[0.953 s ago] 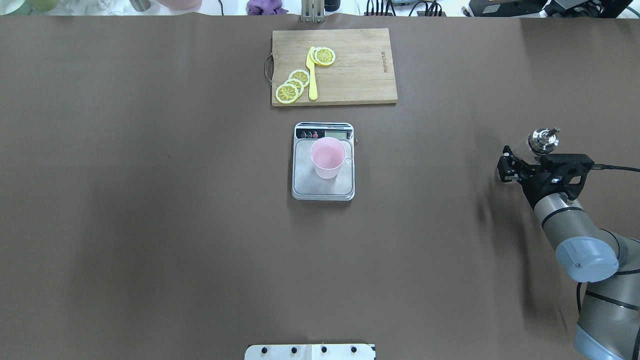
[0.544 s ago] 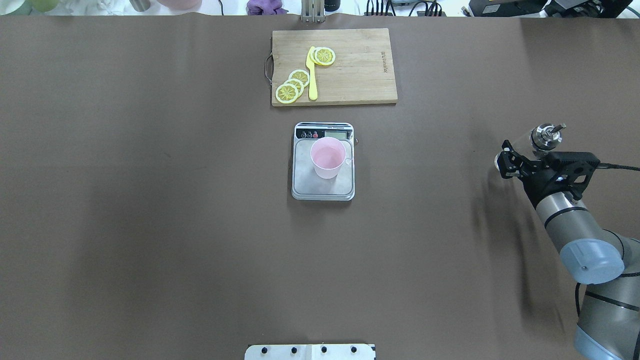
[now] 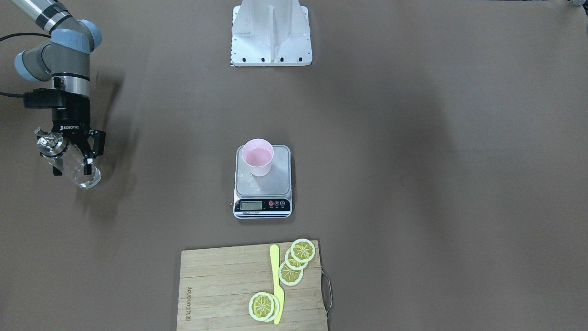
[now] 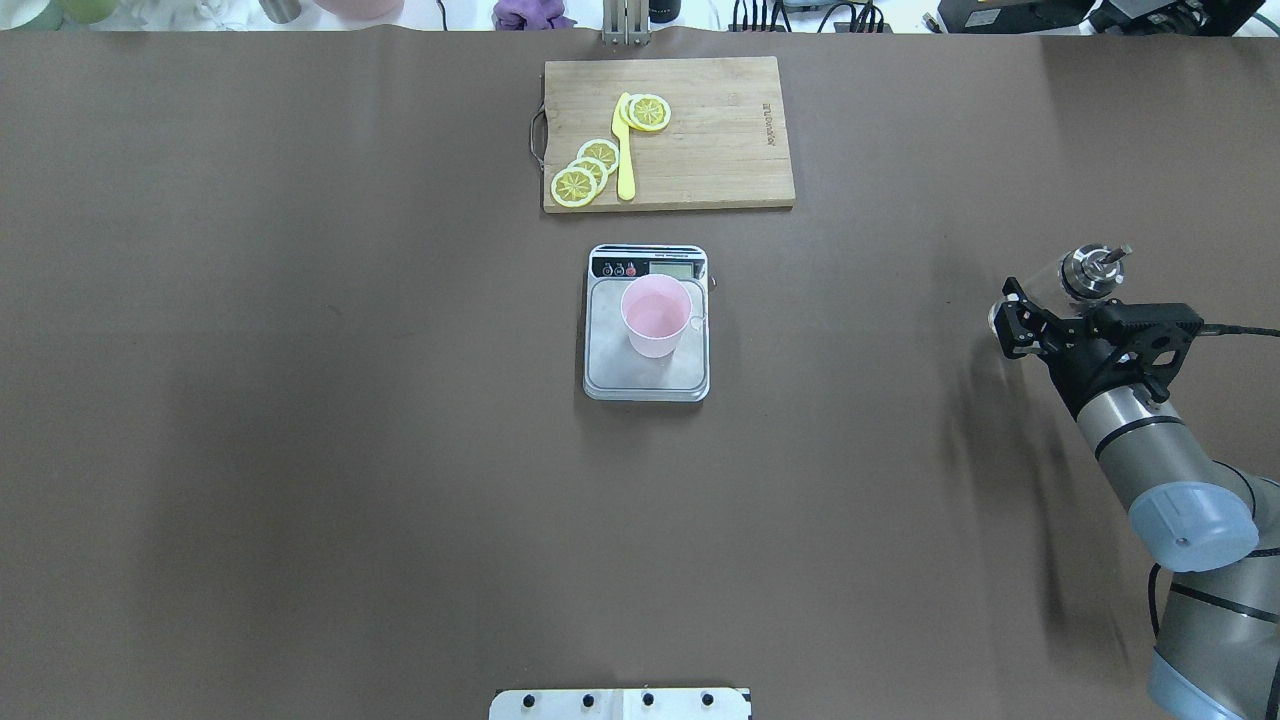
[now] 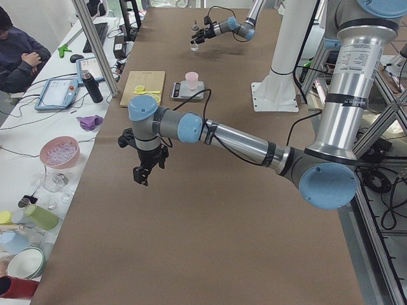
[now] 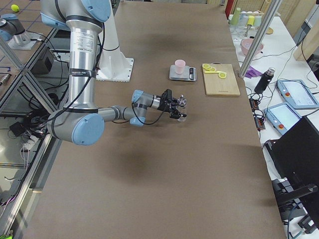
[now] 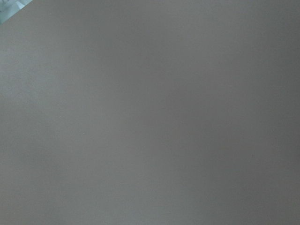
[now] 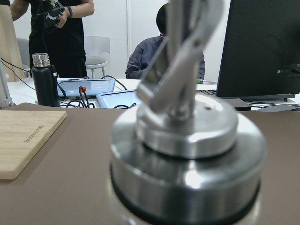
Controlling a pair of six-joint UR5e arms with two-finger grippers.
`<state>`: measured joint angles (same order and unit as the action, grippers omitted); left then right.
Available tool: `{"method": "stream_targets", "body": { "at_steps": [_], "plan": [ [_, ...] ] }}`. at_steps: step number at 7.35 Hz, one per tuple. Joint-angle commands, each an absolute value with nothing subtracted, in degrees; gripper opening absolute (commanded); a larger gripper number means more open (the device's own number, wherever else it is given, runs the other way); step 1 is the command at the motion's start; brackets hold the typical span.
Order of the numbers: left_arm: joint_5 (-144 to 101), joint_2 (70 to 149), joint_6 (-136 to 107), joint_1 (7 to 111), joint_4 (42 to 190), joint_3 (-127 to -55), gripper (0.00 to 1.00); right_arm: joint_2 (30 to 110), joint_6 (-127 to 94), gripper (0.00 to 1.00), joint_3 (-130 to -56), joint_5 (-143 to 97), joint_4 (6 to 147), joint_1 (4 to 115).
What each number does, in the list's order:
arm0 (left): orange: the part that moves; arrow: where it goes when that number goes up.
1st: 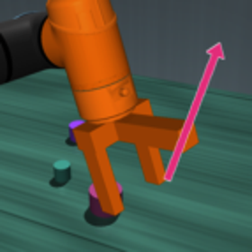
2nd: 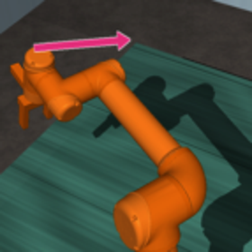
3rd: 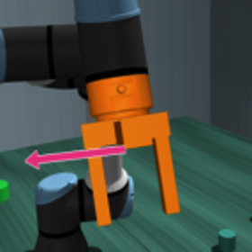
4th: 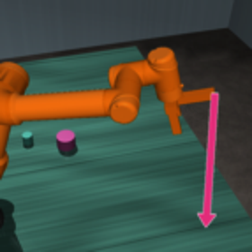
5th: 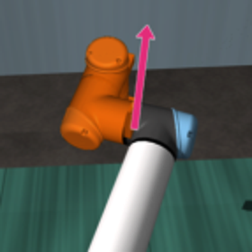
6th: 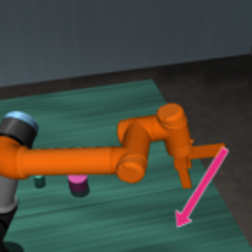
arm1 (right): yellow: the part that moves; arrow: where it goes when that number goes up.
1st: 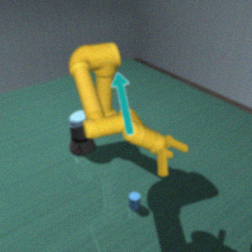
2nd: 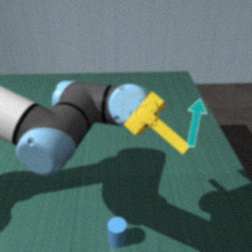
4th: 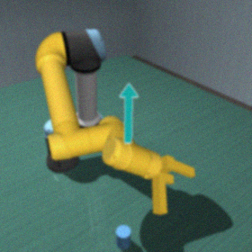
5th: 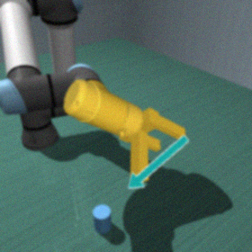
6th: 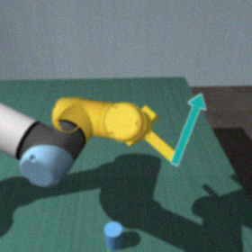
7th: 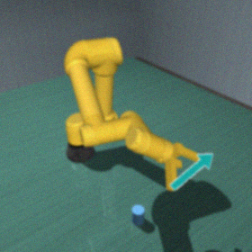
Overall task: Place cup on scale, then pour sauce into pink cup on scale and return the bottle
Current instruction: 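Lift the glass dispenser bottle with the right gripper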
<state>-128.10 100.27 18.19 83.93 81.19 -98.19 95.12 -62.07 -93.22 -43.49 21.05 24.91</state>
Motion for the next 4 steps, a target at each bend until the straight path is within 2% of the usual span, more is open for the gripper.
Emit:
{"method": "stream_targets", "body": {
  "at_steps": [1,4],
  "plan": [
    [-131.55,97.4,18.71,85.07,78.5,-98.0,0.98,94.83,-61.53,0.0,-93.25,-43.68,20.57,24.87],
    [-133.42,92.55,18.72,90.16,77.97,-98.79,0.98,93.7,-59.85,0.0,-94.12,-43.42,20.57,24.87]
  ]
}}
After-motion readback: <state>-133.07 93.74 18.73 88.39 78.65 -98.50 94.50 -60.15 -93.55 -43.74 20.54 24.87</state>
